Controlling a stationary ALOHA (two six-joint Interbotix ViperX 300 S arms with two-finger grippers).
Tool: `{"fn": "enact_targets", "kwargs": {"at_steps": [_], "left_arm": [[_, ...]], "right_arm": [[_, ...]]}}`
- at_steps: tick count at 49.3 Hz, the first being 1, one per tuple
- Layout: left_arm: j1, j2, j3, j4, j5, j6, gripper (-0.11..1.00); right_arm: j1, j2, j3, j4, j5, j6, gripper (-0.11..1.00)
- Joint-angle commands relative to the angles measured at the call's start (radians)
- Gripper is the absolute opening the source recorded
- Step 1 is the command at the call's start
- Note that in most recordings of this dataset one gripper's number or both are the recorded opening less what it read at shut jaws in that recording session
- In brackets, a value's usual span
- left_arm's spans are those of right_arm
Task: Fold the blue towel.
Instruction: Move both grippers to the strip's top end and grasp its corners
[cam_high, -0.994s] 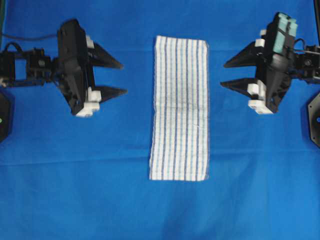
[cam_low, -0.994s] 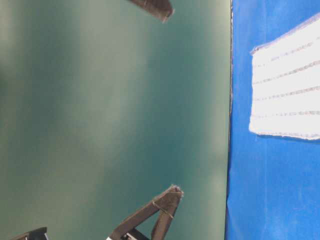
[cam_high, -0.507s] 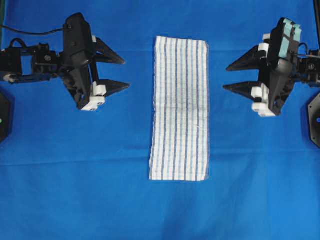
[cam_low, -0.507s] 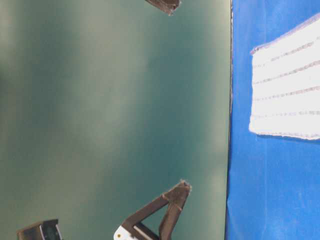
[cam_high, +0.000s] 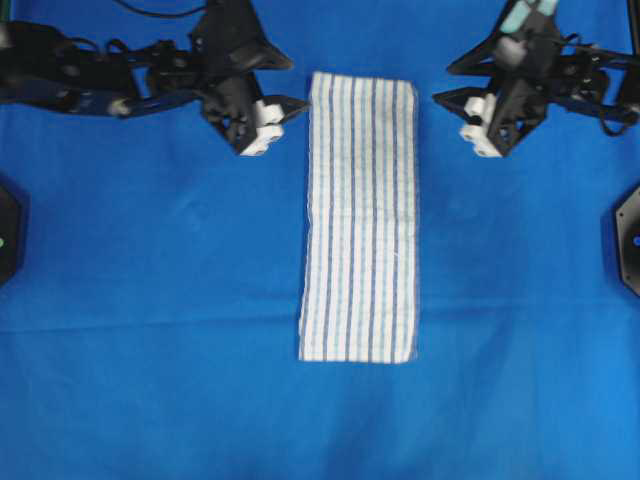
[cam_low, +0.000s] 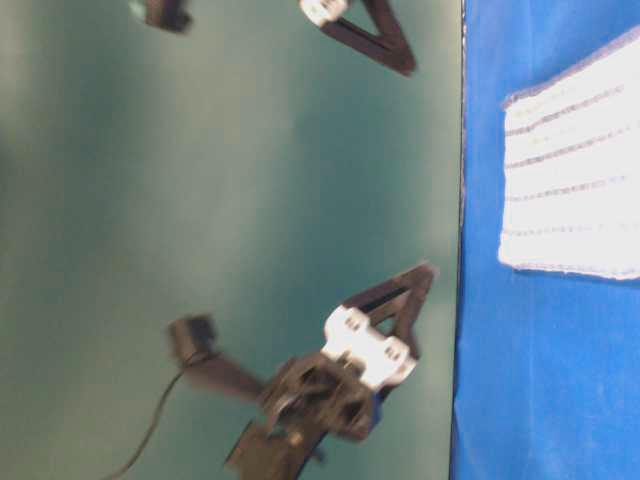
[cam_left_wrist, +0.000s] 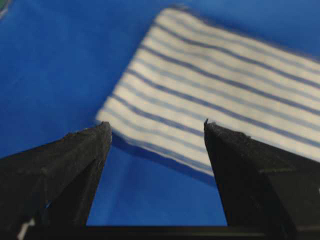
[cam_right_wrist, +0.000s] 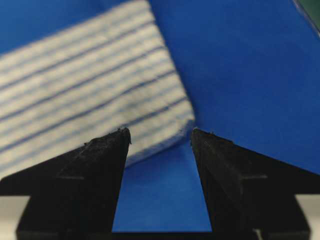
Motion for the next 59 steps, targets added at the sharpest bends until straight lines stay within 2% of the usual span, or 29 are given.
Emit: {"fn": "enact_targets", "kwargs": {"at_steps": [1, 8, 20, 34, 46, 50, 57, 59], "left_arm": [[0.028, 0.043, -0.058, 0.002, -0.014, 0.002, 0.69], [0.063, 0.14, -0.118, 0.002, -0.031, 0.002, 0.69], [0.077, 0.239, -0.173, 0.002, -0.055, 0.002, 0.71], [0.078, 0.31, -0.193, 0.002, -0.06, 0.002, 0.71], [0.078, 0.318, -0.195, 0.002, -0.034, 0.002, 0.66], [0.077, 0.318, -0.196, 0.002, -0.018, 0.002, 0.57], [0.071, 0.318, -0.196, 0.003, -0.011, 0.012, 0.24], [0.067, 0.318, -0.196, 0.003, -0.011, 0.021, 0.15]], "right_arm": [[-0.018, 0.067, -0.043, -0.014, -0.041, -0.002, 0.59], [-0.051, 0.19, -0.098, -0.034, -0.077, -0.002, 0.59], [-0.067, 0.324, -0.153, -0.052, -0.101, -0.002, 0.59], [-0.077, 0.413, -0.175, -0.054, -0.123, -0.002, 0.59], [-0.08, 0.425, -0.176, -0.051, -0.123, 0.006, 0.57], [-0.078, 0.425, -0.176, -0.051, -0.12, 0.006, 0.49], [-0.074, 0.425, -0.176, -0.051, -0.12, 0.003, 0.12], [-0.072, 0.425, -0.176, -0.052, -0.12, 0.003, 0.07]]}}
